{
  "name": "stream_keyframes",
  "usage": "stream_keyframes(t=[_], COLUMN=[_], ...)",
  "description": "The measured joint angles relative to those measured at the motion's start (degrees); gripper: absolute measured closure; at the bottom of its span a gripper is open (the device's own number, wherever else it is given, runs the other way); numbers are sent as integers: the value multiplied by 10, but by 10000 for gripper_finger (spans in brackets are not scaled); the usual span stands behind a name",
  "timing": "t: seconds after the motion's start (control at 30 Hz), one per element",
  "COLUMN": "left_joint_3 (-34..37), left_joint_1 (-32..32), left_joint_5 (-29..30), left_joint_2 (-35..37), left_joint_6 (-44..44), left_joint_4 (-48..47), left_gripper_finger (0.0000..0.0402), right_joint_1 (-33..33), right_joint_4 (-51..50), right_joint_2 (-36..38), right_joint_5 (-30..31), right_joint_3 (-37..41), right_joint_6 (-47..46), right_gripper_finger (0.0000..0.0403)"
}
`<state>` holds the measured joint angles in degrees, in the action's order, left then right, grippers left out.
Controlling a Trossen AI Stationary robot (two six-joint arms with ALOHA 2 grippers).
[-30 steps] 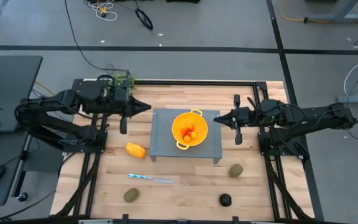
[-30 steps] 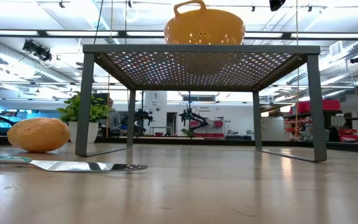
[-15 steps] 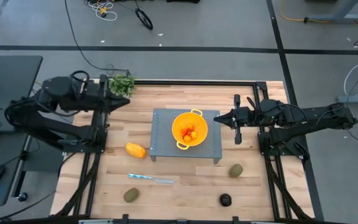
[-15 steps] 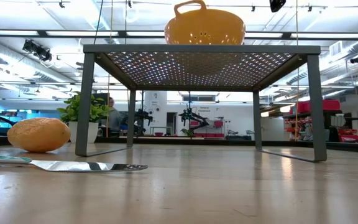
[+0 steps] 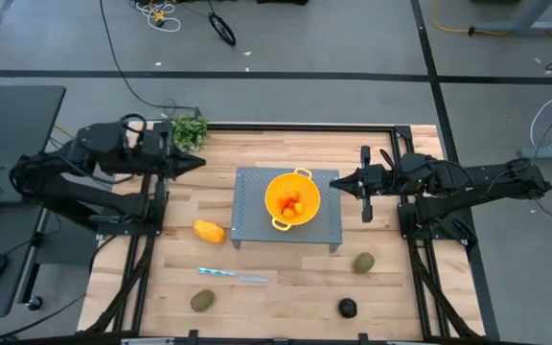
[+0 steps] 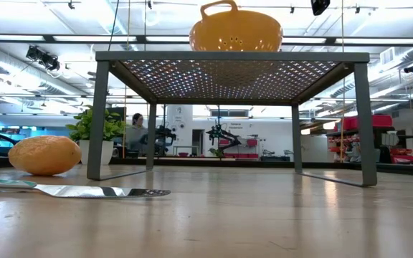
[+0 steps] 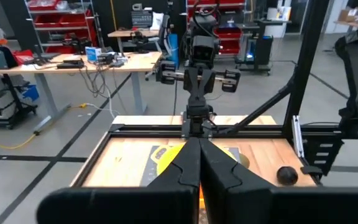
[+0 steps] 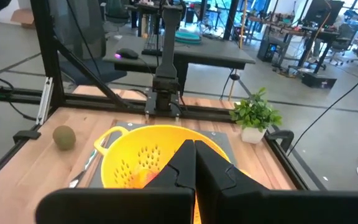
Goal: Pick & Place Fruit
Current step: Put the right kiwi into the strainer bowl on the shelf
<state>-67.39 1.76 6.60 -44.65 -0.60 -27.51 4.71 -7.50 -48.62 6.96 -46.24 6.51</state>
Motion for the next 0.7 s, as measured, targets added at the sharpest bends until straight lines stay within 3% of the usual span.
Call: stream_keyframes(t=[0.13, 0.3, 0.7], left_joint_3=[63, 119, 125], left_joint_1=[0, 0, 0], left_joint_5=[-2, 0, 25], left_joint_2=[20, 61, 138], left_joint_6=[13, 41, 47], left_joint_4=[58, 65, 48], left_gripper_finger=[400, 400, 400], right_joint_1=[0, 0, 15], right_joint_4=[-9, -27, -30], right_joint_2=[0, 0, 0], right_joint_5=[0, -1, 0], right_joint_3=[0, 0, 0], right_joint_6=[0, 0, 4], right_gripper_finger=[402, 402, 402])
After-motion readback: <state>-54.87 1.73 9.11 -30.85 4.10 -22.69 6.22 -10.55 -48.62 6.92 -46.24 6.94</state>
